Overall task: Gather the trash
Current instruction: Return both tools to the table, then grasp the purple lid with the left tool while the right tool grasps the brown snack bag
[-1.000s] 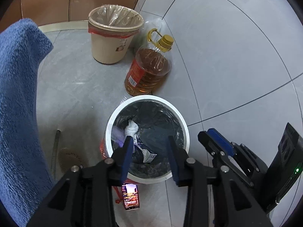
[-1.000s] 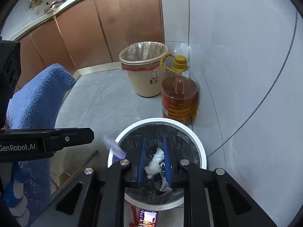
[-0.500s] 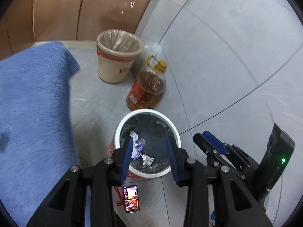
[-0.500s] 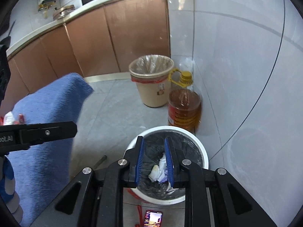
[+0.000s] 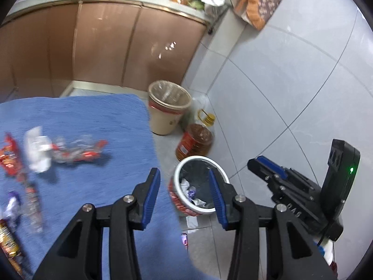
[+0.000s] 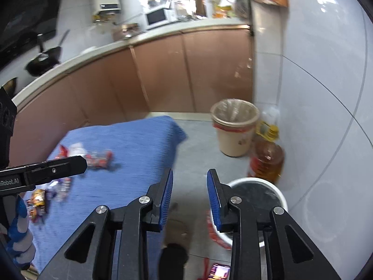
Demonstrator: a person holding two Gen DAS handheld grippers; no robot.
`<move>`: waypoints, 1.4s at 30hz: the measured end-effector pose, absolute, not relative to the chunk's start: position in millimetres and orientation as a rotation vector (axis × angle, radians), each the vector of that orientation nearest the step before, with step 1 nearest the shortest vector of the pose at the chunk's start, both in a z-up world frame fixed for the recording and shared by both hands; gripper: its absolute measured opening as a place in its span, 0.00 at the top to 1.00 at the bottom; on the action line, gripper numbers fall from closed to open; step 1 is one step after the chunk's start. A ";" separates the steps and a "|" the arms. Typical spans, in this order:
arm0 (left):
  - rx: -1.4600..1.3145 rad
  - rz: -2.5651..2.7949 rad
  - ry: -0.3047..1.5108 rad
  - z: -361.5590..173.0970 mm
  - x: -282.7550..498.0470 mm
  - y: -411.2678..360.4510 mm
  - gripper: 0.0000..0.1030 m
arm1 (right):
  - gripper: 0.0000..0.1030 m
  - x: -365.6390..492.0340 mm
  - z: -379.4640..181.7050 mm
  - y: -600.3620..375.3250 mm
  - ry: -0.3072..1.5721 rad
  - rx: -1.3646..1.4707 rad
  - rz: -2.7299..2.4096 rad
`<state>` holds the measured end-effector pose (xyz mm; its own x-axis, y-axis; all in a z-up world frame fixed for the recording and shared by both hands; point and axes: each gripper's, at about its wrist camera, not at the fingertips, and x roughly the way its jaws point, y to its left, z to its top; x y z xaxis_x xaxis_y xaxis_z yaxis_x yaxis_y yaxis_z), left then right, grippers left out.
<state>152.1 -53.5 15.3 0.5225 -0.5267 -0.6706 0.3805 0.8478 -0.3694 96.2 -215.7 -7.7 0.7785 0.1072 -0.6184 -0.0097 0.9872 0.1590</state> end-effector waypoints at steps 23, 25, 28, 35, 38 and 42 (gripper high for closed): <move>-0.178 -0.220 0.806 23.8 66.0 209.7 0.54 | 0.58 75.4 21.9 -75.5 0.656 0.100 0.357; -0.196 -0.192 0.826 13.2 61.5 226.4 0.54 | 0.57 76.0 15.9 -63.3 0.675 0.109 0.395; -0.240 -0.134 0.865 -10.2 53.6 258.3 0.54 | 0.57 77.5 8.0 -46.6 0.702 0.125 0.453; -0.313 -0.074 0.968 -61.1 46.9 304.4 0.54 | 0.56 80.2 -17.1 1.7 0.778 0.165 0.600; -0.330 -0.081 1.018 -80.9 48.6 307.7 0.54 | 0.55 81.9 -31.4 26.1 0.825 0.173 0.657; -0.339 -0.086 1.063 -100.8 52.4 305.0 0.54 | 0.54 85.5 -51.5 56.4 0.888 0.172 0.727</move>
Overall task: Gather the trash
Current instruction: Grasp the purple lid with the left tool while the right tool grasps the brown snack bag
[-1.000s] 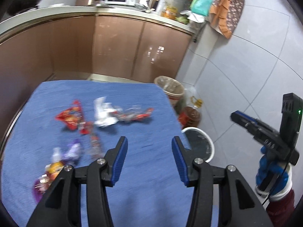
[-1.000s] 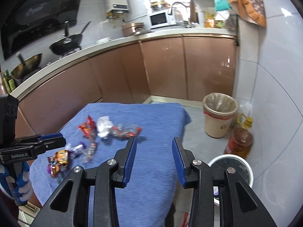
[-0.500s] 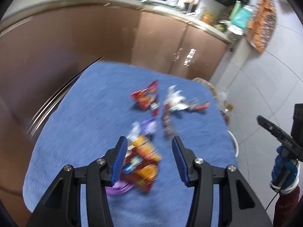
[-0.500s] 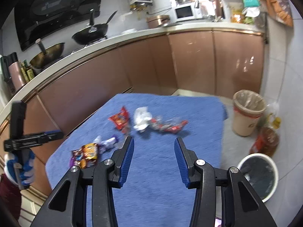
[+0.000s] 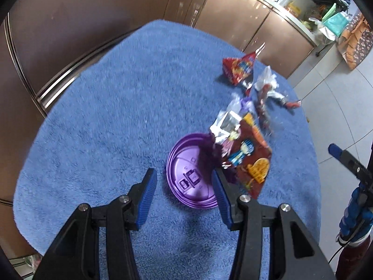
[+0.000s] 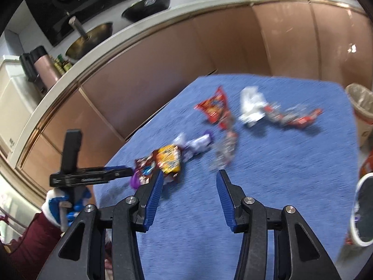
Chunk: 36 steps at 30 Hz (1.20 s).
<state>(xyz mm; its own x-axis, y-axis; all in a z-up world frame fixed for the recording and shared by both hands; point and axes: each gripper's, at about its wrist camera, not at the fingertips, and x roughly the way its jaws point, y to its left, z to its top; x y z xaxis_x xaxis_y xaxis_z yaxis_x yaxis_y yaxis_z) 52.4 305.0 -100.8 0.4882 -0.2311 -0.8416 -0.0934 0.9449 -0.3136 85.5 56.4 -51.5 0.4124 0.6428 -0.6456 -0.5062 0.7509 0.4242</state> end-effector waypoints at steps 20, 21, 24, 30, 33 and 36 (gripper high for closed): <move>-0.344 -0.092 1.095 -123.3 70.4 308.6 0.81 | 0.54 119.5 -120.7 146.6 1.105 0.242 0.855; -0.340 -0.093 1.095 -123.8 71.2 307.8 0.82 | 0.54 121.9 -123.3 147.6 1.111 0.250 0.855; -0.316 -0.087 1.093 -123.0 71.3 304.7 0.86 | 0.62 125.5 -129.2 150.9 1.127 0.269 0.854; -0.312 -0.048 1.081 -123.4 69.8 306.6 0.95 | 0.90 128.3 -130.3 153.8 1.115 0.281 0.861; -0.315 -0.035 1.075 -122.6 66.8 305.6 0.96 | 0.92 120.8 -122.0 155.3 1.084 0.244 0.872; -0.320 -0.023 1.073 -120.7 63.6 305.2 0.96 | 0.92 110.5 -112.0 146.6 1.058 0.231 0.876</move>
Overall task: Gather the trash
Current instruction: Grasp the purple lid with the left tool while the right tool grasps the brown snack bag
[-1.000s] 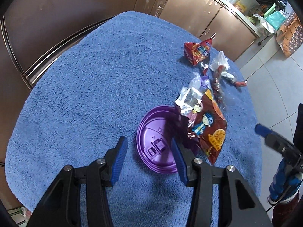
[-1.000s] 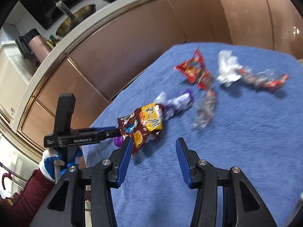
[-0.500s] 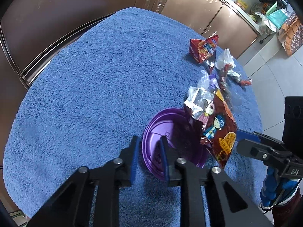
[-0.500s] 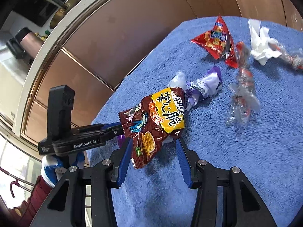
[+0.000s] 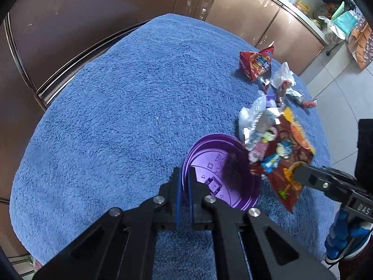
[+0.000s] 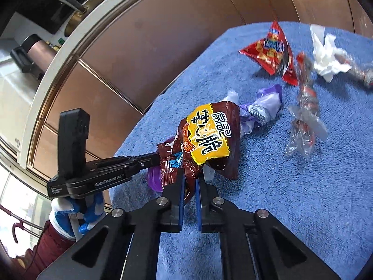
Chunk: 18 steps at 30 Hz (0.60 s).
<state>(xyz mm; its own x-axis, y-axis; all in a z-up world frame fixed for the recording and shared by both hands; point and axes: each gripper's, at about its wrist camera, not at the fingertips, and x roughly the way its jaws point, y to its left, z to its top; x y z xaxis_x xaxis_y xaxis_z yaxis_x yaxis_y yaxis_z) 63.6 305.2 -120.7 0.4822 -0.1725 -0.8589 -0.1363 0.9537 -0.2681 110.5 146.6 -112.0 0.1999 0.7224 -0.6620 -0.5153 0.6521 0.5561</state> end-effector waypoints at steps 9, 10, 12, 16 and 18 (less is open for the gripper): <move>-0.333 0.001 1.043 -106.0 46.8 306.6 0.96 | 0.93 88.4 -82.0 101.9 0.987 0.207 0.838; -0.335 0.004 1.040 -103.8 44.0 307.1 0.96 | 0.93 86.6 -79.3 96.4 0.981 0.203 0.831; -0.342 0.007 1.035 -101.1 40.4 307.4 0.96 | 0.93 82.8 -75.7 81.7 0.972 0.196 0.817; -0.362 0.012 1.018 -93.8 32.6 309.0 0.96 | 0.93 74.6 -72.7 51.0 0.953 0.200 0.774; -0.371 0.011 1.010 -88.9 30.5 308.9 0.96 | 0.93 71.9 -70.1 31.8 0.943 0.215 0.743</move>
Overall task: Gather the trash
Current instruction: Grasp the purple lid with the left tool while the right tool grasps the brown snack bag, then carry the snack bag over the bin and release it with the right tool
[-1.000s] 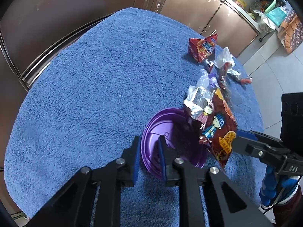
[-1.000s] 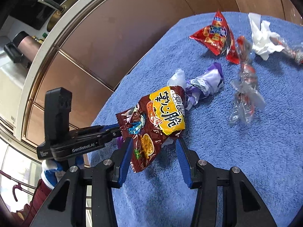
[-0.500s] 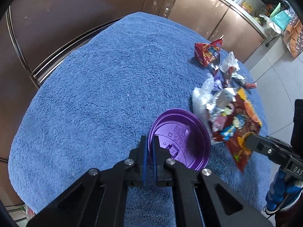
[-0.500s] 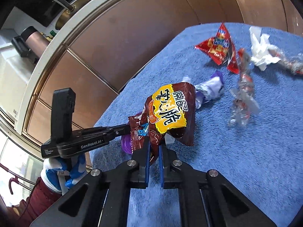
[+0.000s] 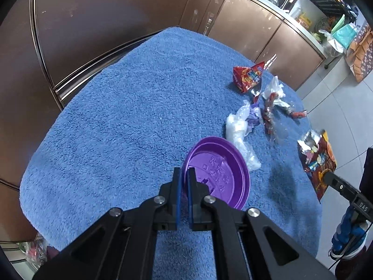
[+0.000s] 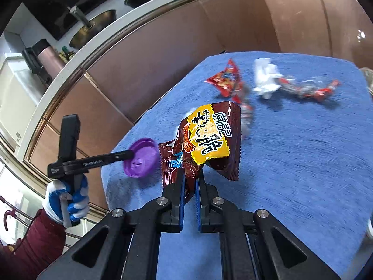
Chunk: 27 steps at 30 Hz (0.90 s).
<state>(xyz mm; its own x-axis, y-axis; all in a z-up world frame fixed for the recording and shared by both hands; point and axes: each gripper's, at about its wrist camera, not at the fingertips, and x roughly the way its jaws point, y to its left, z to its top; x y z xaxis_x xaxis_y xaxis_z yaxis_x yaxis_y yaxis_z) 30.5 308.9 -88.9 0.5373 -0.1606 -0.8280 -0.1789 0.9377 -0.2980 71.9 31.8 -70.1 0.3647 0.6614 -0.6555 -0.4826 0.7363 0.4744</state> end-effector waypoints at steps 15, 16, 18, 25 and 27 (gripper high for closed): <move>-0.360 -0.180 0.960 -40.8 64.5 220.4 0.96 | 0.93 57.0 -52.4 -139.1 0.843 0.335 0.461; -0.354 -0.202 0.961 -38.0 70.6 207.3 0.96 | 0.93 55.4 -51.5 -150.9 0.838 0.339 0.442; -0.342 -0.239 0.963 -33.2 82.3 181.9 0.96 | 0.93 52.7 -49.3 -178.9 0.825 0.352 0.387; -0.290 -0.397 0.987 -22.8 133.8 67.1 0.96 | 0.93 52.2 -48.9 -262.8 0.790 0.370 0.218; -0.274 -0.434 1.001 -23.1 149.5 32.6 0.96 | 0.93 54.2 -52.8 -281.4 0.787 0.366 0.170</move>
